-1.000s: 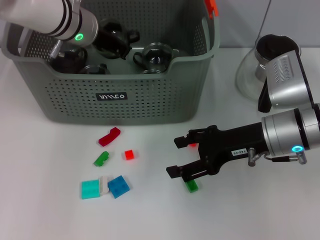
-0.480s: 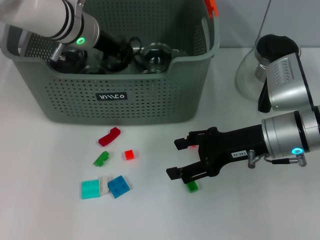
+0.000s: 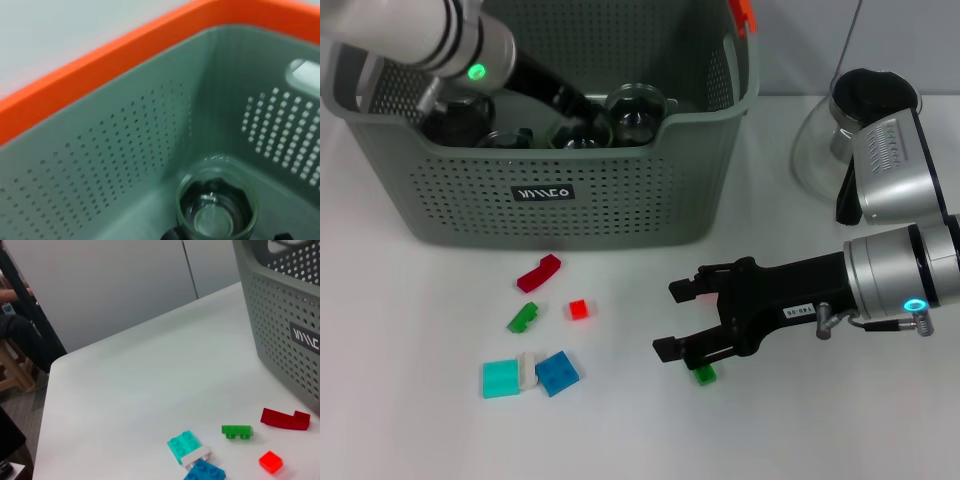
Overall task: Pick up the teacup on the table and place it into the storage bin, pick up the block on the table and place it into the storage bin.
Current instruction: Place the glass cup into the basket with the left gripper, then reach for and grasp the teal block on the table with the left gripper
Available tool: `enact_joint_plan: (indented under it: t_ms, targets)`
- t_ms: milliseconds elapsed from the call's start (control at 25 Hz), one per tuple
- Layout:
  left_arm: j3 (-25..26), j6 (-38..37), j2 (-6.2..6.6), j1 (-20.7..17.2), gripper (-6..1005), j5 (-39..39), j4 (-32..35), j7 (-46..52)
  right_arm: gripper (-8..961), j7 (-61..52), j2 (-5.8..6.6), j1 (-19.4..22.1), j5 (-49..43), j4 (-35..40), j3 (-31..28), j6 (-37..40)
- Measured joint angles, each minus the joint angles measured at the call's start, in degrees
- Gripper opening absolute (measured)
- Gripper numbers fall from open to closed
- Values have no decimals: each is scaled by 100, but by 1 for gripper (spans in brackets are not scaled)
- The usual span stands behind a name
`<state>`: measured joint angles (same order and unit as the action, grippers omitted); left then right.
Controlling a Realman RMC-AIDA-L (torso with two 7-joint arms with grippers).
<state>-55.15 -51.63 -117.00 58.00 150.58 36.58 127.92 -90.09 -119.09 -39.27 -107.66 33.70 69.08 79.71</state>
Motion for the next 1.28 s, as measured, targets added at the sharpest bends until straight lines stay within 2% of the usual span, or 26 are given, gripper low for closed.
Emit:
enact_joint_plan:
  t_ms: [80, 240, 360, 520, 600, 720, 840, 960, 1120, 1280]
  targets:
    - [77, -372, -27, -127, 662, -118, 450, 3, 924, 1, 2, 4, 0, -3, -5, 0]
    - [248, -1636, -125, -623, 668, -984, 2049, -228, 924, 1, 17, 7, 1, -6, -27, 0]
    - [249, -2824, -140, -1080, 669, -2154, 3178, -557, 924, 0, 37, 7, 0, -12, -34, 0]
    - [304, -4313, -136, -1620, 668, -3460, 4160, -1080, 924, -8, 56, 2, -1, -18, -136, 14]
    - [381, -4913, -170, -1815, 668, -3725, 4464, -1297, 924, -9, 57, -2, -1, -18, -190, 9]
    - [447, -5586, -248, -2075, 668, -3730, 4853, -1428, 924, -14, 58, -21, 1, -27, -263, 4]
    - [224, -5901, -304, -2436, 668, -3560, 5237, -1469, 924, -68, 47, -37, 14, -34, -343, 0]
    - [33, -5899, -426, -2772, 669, -3139, 5513, -1745, 924, -122, 20, -52, 8, -37, -373, -12]
    - [-11, -5763, -605, -3003, 757, -2365, 5568, -1985, 924, -150, -15, -52, 3, -39, -377, -79]
    - [-161, -5542, -674, -3061, 844, -1429, 5480, -2012, 924, -150, -43, -41, 15, -52, -378, -158]
